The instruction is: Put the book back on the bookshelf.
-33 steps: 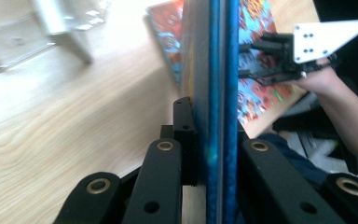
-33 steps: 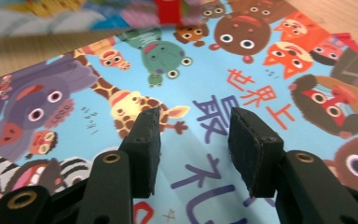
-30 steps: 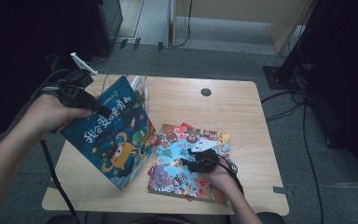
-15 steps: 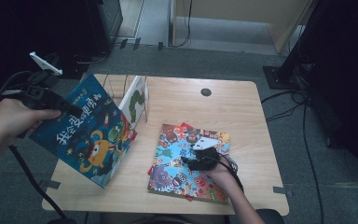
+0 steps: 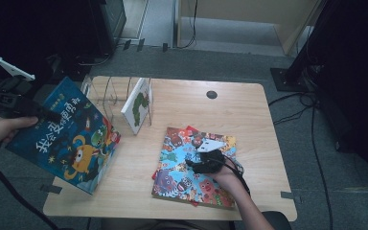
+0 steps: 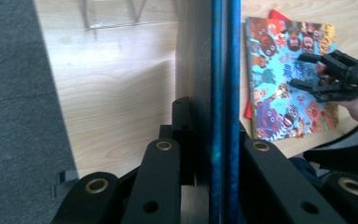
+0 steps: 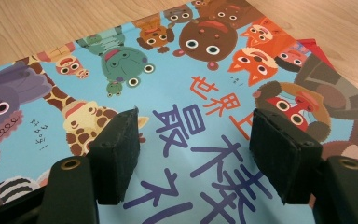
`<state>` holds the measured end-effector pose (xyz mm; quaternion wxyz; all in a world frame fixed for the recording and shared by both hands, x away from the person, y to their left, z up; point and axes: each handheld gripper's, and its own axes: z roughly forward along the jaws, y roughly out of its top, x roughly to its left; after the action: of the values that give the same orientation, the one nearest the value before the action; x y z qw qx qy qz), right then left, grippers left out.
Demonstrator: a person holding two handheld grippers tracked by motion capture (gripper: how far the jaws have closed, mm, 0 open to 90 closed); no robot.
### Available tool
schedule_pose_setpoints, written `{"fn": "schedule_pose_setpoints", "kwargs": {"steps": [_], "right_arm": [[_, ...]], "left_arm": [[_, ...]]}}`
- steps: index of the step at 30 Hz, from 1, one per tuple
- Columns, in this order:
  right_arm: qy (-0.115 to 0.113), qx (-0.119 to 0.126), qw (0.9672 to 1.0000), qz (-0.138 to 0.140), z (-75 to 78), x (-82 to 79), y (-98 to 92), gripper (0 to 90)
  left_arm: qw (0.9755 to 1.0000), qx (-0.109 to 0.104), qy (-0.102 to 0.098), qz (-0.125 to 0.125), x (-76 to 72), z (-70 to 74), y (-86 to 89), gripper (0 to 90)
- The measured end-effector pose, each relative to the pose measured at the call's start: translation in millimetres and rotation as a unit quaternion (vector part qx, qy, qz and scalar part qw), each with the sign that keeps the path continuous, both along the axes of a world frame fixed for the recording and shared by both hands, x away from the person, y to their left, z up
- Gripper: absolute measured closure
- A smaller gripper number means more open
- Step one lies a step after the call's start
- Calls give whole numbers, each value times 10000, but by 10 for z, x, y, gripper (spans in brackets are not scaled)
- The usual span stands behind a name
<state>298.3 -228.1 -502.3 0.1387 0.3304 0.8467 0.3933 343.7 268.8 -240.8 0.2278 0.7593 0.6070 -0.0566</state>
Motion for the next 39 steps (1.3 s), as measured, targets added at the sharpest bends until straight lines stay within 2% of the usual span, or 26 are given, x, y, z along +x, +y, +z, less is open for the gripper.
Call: {"fn": "schedule_pose_setpoints", "kwargs": {"steps": [5,16,19,27,37,39], "right_arm": [[-7,-4,10000,-1,0,3,4,329],[-4,-3,10000,-5,-1,2,5,329],[-3,-2,10000,-5,-1,2,5,329],[-4,-2,10000,-5,-1,2,5,329],[-3,-3,10000,-8,-1,2,6,329],[-6,-2,10000,-8,-1,2,6,329]], "left_arm": [[9998,-19,75,159,68,-37,130,831],[9983,-137,94,566,239,-41,338,827],[9984,-129,62,550,287,-31,363,827],[9972,-46,30,746,424,29,400,831],[9959,57,106,896,666,43,335,833],[9960,98,52,892,719,49,335,832]]}}
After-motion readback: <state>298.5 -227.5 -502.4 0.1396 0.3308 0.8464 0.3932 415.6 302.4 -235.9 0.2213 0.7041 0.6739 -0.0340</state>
